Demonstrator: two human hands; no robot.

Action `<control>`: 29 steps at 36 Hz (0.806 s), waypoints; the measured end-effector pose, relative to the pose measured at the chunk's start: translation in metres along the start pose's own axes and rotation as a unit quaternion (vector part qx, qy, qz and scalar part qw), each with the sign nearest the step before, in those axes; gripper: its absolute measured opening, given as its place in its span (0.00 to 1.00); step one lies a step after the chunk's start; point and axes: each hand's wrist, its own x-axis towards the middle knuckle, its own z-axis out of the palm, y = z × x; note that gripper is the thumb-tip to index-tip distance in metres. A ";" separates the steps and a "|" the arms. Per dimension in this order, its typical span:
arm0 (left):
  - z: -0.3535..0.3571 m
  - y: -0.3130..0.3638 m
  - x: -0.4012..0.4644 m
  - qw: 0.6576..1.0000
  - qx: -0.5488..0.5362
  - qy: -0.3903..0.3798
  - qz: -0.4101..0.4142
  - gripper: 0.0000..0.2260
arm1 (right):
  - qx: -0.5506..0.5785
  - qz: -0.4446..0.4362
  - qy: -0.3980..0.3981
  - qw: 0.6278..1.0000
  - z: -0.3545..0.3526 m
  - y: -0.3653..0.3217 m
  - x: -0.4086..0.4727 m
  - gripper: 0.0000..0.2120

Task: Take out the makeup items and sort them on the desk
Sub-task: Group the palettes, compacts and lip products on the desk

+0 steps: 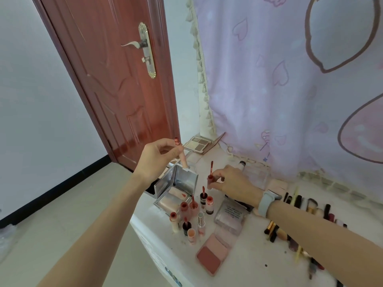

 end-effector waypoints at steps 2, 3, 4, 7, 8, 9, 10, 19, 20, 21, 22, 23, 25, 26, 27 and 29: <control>-0.003 -0.002 -0.002 1.000 0.007 -0.009 -0.003 0.08 | -0.020 -0.012 -0.008 1.000 0.004 -0.002 0.002 0.08; -0.004 -0.003 -0.002 1.000 0.009 -0.010 -0.005 0.08 | -0.029 -0.016 -0.013 0.999 0.005 -0.003 0.002 0.08; -0.004 -0.004 -0.003 1.000 0.012 -0.007 -0.006 0.07 | -0.034 -0.019 -0.015 0.999 0.006 -0.003 0.003 0.08; -0.003 -0.005 -0.005 1.000 0.018 -0.004 -0.009 0.06 | -0.038 -0.022 -0.020 0.999 0.008 0.000 0.004 0.09; -0.003 -0.004 -0.005 1.000 0.021 -0.003 -0.008 0.06 | -0.043 -0.023 -0.027 0.998 0.008 0.001 0.004 0.09; -0.002 -0.003 -0.006 1.000 0.021 0.000 -0.008 0.05 | -0.050 -0.025 -0.034 0.998 0.008 0.001 0.004 0.09; -0.001 -0.002 -0.007 1.000 0.019 0.005 -0.008 0.03 | -0.055 -0.025 -0.042 0.997 0.008 0.002 0.003 0.10; 0.000 0.009 -0.018 0.999 -0.036 0.017 -0.014 0.05 | 0.002 -0.029 0.109 0.994 -0.025 -0.002 -0.013 0.09; 0.000 0.009 -0.019 0.999 -0.041 0.024 -0.013 0.05 | 0.026 -0.041 0.159 0.986 -0.031 -0.008 -0.017 0.06; 0.000 0.011 -0.019 0.998 -0.051 0.029 -0.012 0.04 | 0.051 -0.064 0.201 0.976 -0.037 -0.017 -0.021 0.04; 0.000 0.012 -0.020 0.998 -0.059 0.030 -0.010 0.03 | 0.073 -0.094 0.229 0.966 -0.043 -0.028 -0.025 0.02; 0.001 0.014 -0.021 0.997 -0.066 0.028 -0.007 0.01 | 0.088 -0.124 0.240 0.959 -0.048 -0.038 -0.029 0.03; 0.005 0.021 -0.023 0.997 -0.072 0.017 0.007 0.05 | 0.109 -0.161 0.206 0.959 -0.057 -0.056 -0.036 0.05; 0.007 0.024 -0.025 0.997 -0.077 0.011 0.016 0.07 | 0.122 -0.165 0.170 0.964 -0.060 -0.063 -0.038 0.07; 0.010 0.029 -0.026 0.996 -0.088 0.008 0.024 0.07 | 0.134 -0.164 0.135 0.968 -0.061 -0.068 -0.039 0.07; 0.016 0.038 -0.029 0.992 -0.122 0.010 0.033 0.05 | 0.157 -0.156 0.100 0.970 -0.060 -0.074 -0.041 0.05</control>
